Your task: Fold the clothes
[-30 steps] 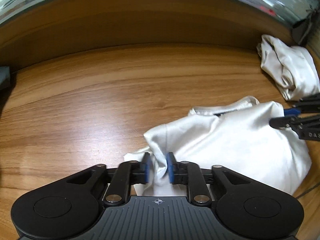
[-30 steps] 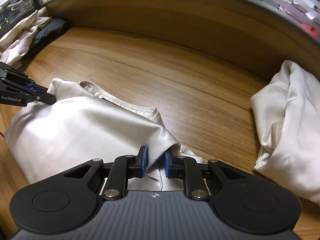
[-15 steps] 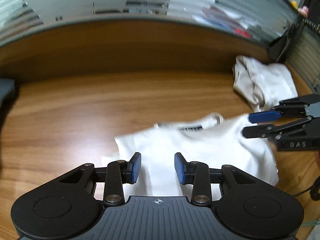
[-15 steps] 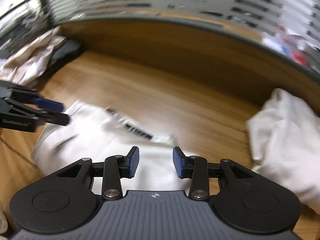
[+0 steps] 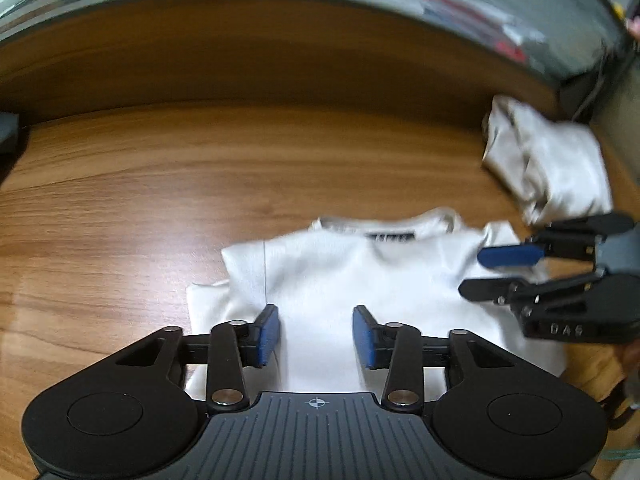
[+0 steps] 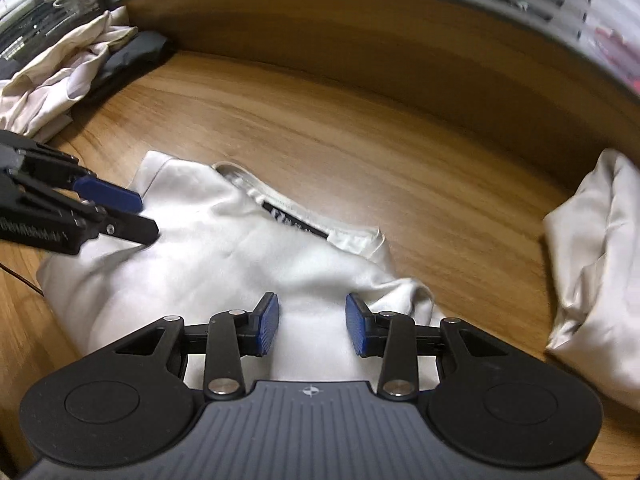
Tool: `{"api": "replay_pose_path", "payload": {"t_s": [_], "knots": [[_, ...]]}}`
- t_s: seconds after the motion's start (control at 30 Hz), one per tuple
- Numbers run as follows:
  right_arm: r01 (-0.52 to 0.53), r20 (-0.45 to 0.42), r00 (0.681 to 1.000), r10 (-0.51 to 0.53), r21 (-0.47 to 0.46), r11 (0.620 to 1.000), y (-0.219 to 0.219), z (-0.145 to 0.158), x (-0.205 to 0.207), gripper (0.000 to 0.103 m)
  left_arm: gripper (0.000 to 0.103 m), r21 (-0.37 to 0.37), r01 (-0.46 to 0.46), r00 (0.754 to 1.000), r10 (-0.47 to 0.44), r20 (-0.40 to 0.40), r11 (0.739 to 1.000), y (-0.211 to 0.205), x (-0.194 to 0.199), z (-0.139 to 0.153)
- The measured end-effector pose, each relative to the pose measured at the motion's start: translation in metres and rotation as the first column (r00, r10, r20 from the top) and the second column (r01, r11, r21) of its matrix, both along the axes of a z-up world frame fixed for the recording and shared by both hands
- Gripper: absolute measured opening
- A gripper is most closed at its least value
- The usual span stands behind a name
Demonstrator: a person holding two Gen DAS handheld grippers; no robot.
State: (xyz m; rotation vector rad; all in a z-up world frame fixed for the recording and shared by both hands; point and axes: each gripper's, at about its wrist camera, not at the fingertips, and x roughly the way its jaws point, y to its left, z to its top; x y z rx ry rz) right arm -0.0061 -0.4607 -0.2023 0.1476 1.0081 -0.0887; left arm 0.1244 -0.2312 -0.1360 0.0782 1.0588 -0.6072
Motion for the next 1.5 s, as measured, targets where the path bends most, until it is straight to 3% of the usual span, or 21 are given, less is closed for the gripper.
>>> {"api": "replay_pose_path", "payload": {"t_s": [0.13, 0.27, 0.37, 0.67, 0.73, 0.93, 1.03, 1.13, 1.4, 1.43, 1.5], "knots": [[-0.027, 0.038, 0.999, 0.028, -0.021, 0.999, 0.014, 0.027, -0.013, 0.042, 0.056, -0.031, -0.061, 0.998, 0.061, -0.006, 0.998, 0.028, -0.007, 0.021], [-0.06, 0.052, 0.997, 0.061, -0.031, 0.998, 0.036, 0.049, -0.02, 0.044, 0.061, -0.049, -0.115, 0.992, 0.111, -0.064, 0.992, 0.058, -0.009, 0.033], [-0.092, 0.055, 0.994, 0.094, -0.043, 0.995, 0.056, 0.061, -0.022, 0.051, 0.063, -0.052, -0.14, 0.985, 0.134, -0.104, 0.989, 0.075, -0.011, 0.038], [-0.246, 0.007, 0.968, 0.251, -0.158, 0.956, 0.154, 0.055, -0.009, 0.056, 0.065, -0.118, -0.186, 0.948, 0.147, -0.283, 0.975, 0.118, 0.004, 0.026], [-0.287, -0.001, 0.956, 0.292, -0.196, 0.938, 0.177, 0.051, -0.004, 0.063, 0.066, -0.128, -0.193, 0.938, 0.145, -0.314, 0.973, 0.126, 0.009, 0.024], [-0.375, -0.042, 0.923, 0.383, -0.324, 0.869, 0.231, 0.039, 0.013, 0.064, 0.067, -0.147, -0.206, 0.919, 0.14, -0.37, 0.967, 0.144, 0.022, 0.017], [-0.43, -0.101, 0.898, 0.428, -0.401, 0.809, 0.25, 0.026, 0.021, 0.064, 0.069, -0.15, -0.204, 0.909, 0.13, -0.396, 0.968, 0.148, 0.026, 0.012], [-0.47, -0.166, 0.88, 0.446, -0.452, 0.758, 0.26, 0.011, 0.028, 0.064, 0.07, -0.155, -0.217, 0.891, 0.131, -0.435, 0.964, 0.151, 0.029, 0.007], [-0.53, -0.245, 0.844, 0.476, -0.518, 0.672, 0.275, -0.011, 0.025, 0.068, 0.075, -0.201, -0.236, 0.84, 0.096, -0.534, 0.951, 0.143, 0.029, -0.008], [-0.526, -0.244, 0.847, 0.473, -0.515, 0.676, 0.274, -0.01, 0.025, 0.067, 0.075, -0.202, -0.231, 0.836, 0.088, -0.541, 0.952, 0.141, 0.029, -0.01], [-0.52, -0.237, 0.851, 0.469, -0.516, 0.681, 0.272, -0.008, 0.025, 0.045, 0.076, -0.202, -0.222, 0.829, 0.075, -0.554, 0.954, 0.136, 0.028, -0.014]]}}
